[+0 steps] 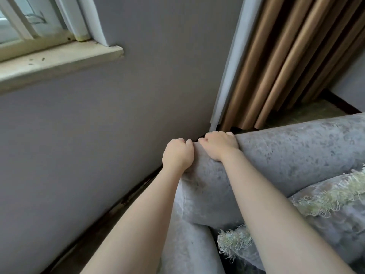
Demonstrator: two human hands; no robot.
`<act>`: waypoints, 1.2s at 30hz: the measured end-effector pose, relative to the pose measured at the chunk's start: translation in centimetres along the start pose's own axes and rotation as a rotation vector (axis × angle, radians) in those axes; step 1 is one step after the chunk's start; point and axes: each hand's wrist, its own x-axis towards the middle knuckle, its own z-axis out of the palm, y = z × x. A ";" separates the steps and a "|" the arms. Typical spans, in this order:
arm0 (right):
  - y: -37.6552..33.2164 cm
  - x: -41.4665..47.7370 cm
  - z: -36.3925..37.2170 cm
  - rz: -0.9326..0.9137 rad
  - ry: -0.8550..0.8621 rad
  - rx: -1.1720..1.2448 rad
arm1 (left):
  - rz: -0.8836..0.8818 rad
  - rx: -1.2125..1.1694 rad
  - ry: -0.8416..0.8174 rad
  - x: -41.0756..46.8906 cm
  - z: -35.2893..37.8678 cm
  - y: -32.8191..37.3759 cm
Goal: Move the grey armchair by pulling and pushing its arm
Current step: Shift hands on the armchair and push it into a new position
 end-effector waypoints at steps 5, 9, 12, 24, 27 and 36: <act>-0.5 -0.8 0.3 -0.012 0.062 0.000 | 0.032 -0.006 0.038 -1.1 -0.5 -0.5; -1.8 -2.6 0.5 -0.041 0.058 -0.011 | 0.026 -0.009 0.050 -2.9 -0.9 -1.7; -2.3 -3.7 0.4 -0.046 0.057 -0.008 | 0.036 -0.011 0.056 -4.1 -1.3 -2.3; -5.4 -8.4 0.8 -0.097 0.057 0.005 | -0.003 -0.010 0.092 -9.4 -3.0 -5.1; -6.3 -9.9 0.8 -0.113 0.060 -0.001 | -0.003 -0.018 0.105 -11.1 -3.5 -5.9; -9.8 -15.0 0.5 -0.131 0.046 0.010 | -0.034 -0.035 0.104 -16.2 -5.3 -8.8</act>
